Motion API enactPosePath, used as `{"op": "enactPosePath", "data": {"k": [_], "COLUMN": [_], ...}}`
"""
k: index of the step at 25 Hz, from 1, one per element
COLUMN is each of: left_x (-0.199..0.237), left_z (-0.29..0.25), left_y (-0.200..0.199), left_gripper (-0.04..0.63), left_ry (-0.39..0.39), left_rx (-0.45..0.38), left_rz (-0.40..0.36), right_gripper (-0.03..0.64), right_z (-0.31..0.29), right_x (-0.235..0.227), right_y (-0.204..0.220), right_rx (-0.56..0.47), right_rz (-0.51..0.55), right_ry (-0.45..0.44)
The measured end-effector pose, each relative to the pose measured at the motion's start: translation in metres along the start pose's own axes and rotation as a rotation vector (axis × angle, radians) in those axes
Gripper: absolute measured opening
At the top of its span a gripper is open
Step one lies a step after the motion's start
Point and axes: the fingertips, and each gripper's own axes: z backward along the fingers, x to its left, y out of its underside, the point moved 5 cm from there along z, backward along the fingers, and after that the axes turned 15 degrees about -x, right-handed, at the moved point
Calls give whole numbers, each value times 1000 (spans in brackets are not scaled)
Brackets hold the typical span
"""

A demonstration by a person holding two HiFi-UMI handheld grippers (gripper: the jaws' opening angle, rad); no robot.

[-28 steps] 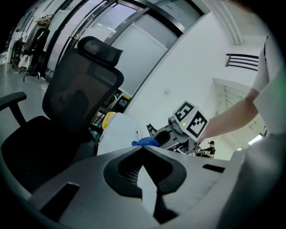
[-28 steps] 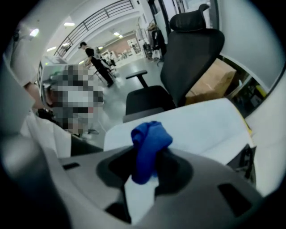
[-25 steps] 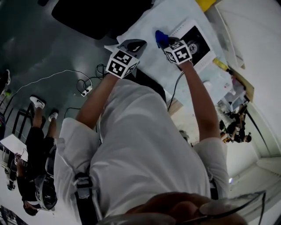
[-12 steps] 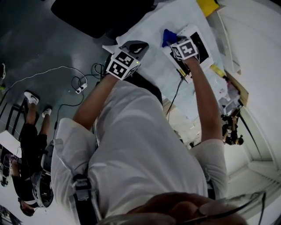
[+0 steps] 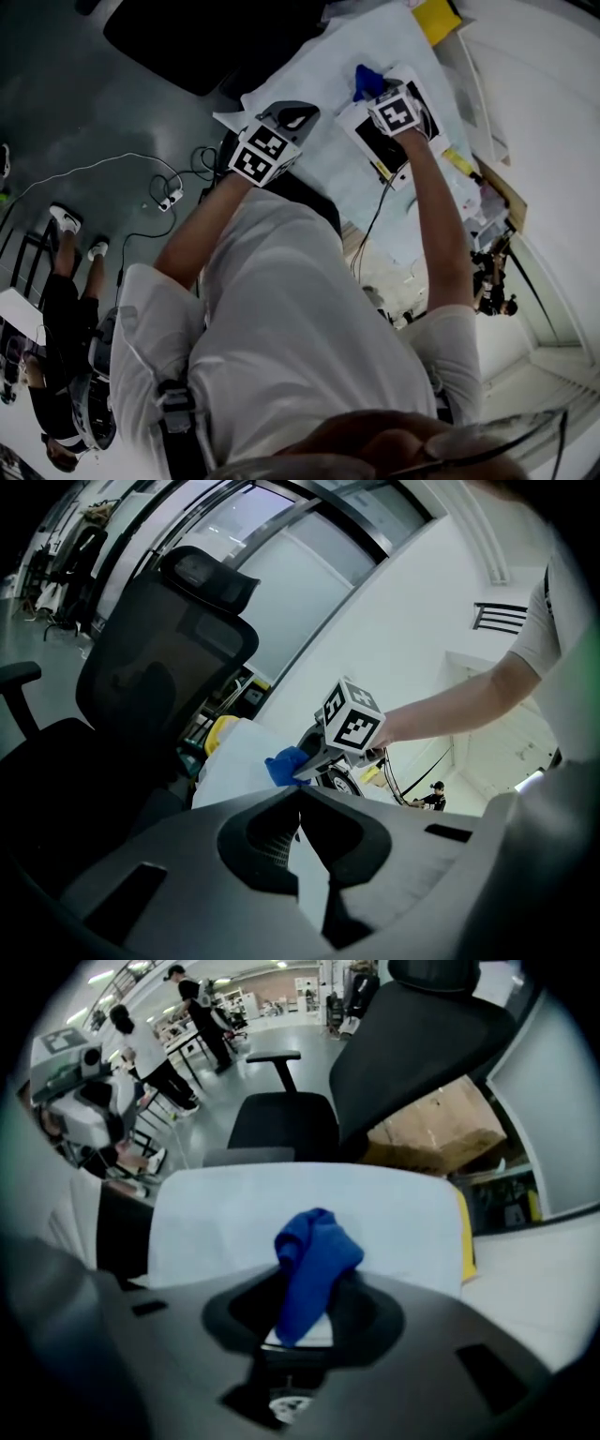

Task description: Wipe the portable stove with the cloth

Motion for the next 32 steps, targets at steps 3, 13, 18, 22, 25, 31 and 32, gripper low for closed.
{"op": "enactPosePath", "data": {"k": [3, 13, 18, 22, 25, 31, 32], "left_x": [0, 3, 6, 6, 5, 3, 2], "left_z": [-3, -12, -10, -6, -3, 2, 3], "left_y": [0, 0, -1, -2, -1, -5, -6], "left_gripper": [32, 32, 32, 32, 32, 32, 32], "left_ry": [7, 10, 5, -7, -9, 0, 5], "left_rx": [8, 15, 20, 19, 24, 24, 26], "left_rz": [2, 8, 5, 5, 5, -1, -6], "right_gripper": [132, 132, 132, 132, 132, 132, 132], "right_z": [-2, -4, -3, 0, 1, 5, 9], "right_x": [-9, -50, -72, -91, -105, -132, -136], "right_y": [-2, -4, -6, -6, -4, -4, -5], "right_rx": [5, 29, 18, 8, 6, -22, -43], "right_rz": [60, 136, 154, 148, 145, 121, 97], "right_ry": [31, 99, 151, 188, 211, 301, 317]}}
